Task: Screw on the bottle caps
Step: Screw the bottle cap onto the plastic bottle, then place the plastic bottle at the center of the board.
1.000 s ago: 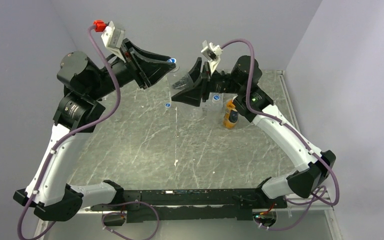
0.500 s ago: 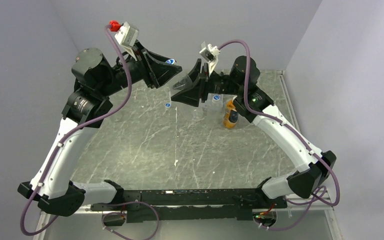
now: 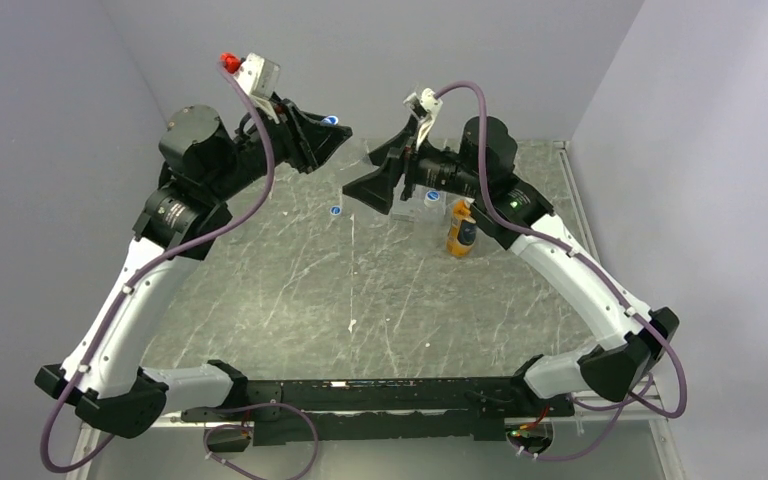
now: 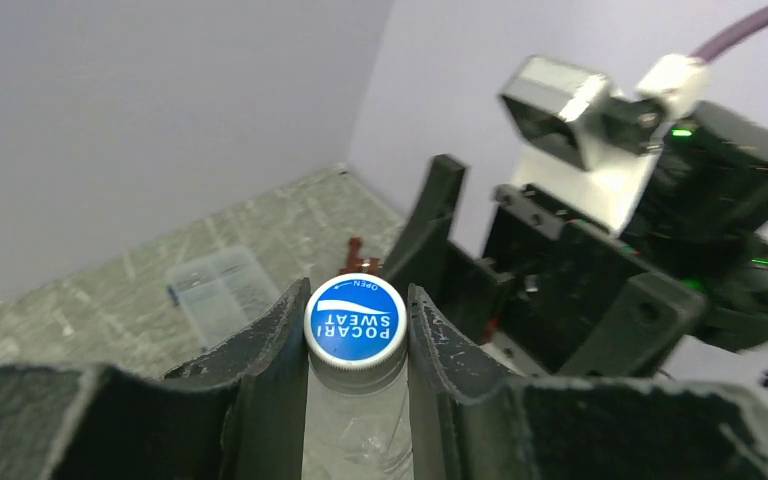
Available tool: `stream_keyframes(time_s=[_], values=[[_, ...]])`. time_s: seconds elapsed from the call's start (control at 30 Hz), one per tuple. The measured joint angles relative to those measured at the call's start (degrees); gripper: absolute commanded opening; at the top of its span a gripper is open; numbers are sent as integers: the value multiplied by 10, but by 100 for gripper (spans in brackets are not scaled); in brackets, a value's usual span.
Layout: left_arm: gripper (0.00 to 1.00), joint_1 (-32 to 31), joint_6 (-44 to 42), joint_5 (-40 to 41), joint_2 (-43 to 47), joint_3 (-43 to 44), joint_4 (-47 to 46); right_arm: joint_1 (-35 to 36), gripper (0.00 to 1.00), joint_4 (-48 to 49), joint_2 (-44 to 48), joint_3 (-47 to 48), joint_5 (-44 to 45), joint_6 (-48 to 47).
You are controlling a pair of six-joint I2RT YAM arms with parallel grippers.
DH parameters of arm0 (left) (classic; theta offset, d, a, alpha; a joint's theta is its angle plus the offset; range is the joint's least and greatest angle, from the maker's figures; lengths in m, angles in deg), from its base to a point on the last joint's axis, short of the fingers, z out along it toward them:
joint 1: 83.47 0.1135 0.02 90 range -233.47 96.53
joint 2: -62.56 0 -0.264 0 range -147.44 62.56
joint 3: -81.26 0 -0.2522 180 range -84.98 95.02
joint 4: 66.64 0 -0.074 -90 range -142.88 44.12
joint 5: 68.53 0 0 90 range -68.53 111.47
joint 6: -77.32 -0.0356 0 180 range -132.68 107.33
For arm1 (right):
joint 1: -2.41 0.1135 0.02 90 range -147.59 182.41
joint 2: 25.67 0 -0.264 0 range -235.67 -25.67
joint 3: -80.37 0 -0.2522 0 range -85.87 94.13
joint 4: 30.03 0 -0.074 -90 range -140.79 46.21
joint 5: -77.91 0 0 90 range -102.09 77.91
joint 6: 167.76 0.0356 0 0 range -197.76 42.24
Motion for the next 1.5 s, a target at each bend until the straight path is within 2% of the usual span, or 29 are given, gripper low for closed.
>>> stream_keyframes(time_s=[0.3,0.47,0.63,0.83,1.2,1.5], values=[[0,-7,-43,123,-1,-114,-34,0,100,-87,104,-96,230,9],[0,-50,-74,182,-25,-190,-101,0,100,-103,180,-130,336,21],[0,-94,-100,221,-81,-248,-183,0,100,-103,233,-144,405,26],[0,-105,-121,253,-144,-276,-261,0,100,-103,245,-146,438,26],[0,-105,-148,283,-225,-342,-449,0,100,-104,246,-155,442,26],[0,-105,-149,283,-270,-360,-522,0,100,-106,245,-155,442,25]])
